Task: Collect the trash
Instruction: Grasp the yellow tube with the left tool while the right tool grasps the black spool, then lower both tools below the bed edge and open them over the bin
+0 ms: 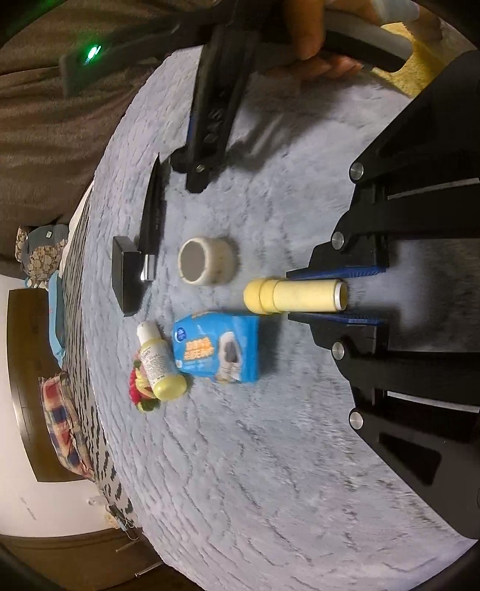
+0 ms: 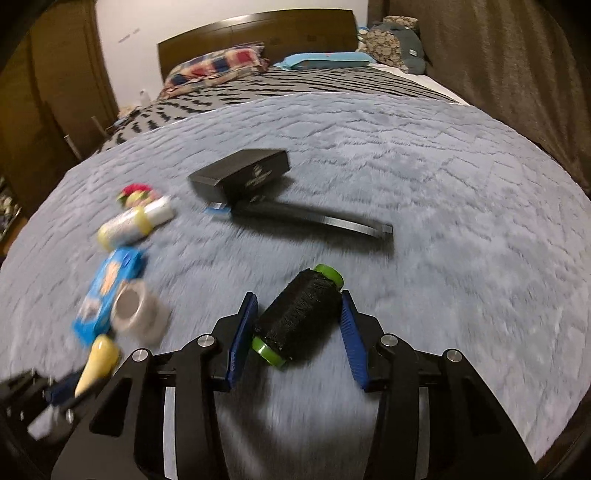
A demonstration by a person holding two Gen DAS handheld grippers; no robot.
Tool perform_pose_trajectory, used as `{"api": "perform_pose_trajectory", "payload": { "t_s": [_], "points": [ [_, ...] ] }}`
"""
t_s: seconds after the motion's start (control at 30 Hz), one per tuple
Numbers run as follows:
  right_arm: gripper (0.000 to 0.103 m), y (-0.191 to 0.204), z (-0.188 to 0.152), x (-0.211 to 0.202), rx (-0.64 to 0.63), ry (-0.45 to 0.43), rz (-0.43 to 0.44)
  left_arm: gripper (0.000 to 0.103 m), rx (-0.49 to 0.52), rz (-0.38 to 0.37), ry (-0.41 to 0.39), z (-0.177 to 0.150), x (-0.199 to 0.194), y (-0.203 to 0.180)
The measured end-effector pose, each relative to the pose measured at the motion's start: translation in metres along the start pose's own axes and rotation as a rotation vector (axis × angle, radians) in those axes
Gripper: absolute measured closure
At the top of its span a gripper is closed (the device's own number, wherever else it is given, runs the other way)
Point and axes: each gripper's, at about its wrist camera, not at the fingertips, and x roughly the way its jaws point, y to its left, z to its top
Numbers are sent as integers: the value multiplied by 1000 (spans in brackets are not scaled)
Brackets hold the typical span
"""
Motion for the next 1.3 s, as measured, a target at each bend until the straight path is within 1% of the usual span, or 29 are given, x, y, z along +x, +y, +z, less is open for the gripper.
{"api": "perform_pose_trajectory", "payload": {
  "t_s": [0.13, 0.3, 0.4, 0.6, 0.77, 0.9, 1.0, 1.13, 1.3],
  "points": [
    [58, 7, -27, -27, -34, -11, 57, 89, -16, 3, -5, -12, -12, -1],
    [58, 23, -61, -58, -110, -19, 96, 89, -21, 8, -11, -33, -35, -6],
    [58, 28, -78, -76, -127, -26, 120, 89, -24, 15, -19, -48, -52, -9],
    [58, 34, -116, -125, -149, -58, 179, 89, -22, 5, -48, -82, -92, -18],
    [57, 35, -147, -147, -161, -56, 187, 89, -40, -10, -48, -111, -115, -22],
    [57, 36, -170, -140, -155, -7, 176, 89, -44, -23, -25, -136, -121, -27],
    [57, 37, -190, -127, -150, 58, 183, 89, -58, -33, 18, -157, -115, -27],
    [57, 38, -220, -107, -149, 148, 185, 89, -85, -40, 105, -186, -95, -23],
    [57, 36, -243, -82, -142, 230, 165, 89, -102, -57, 192, -215, -69, -21]
  ]
}}
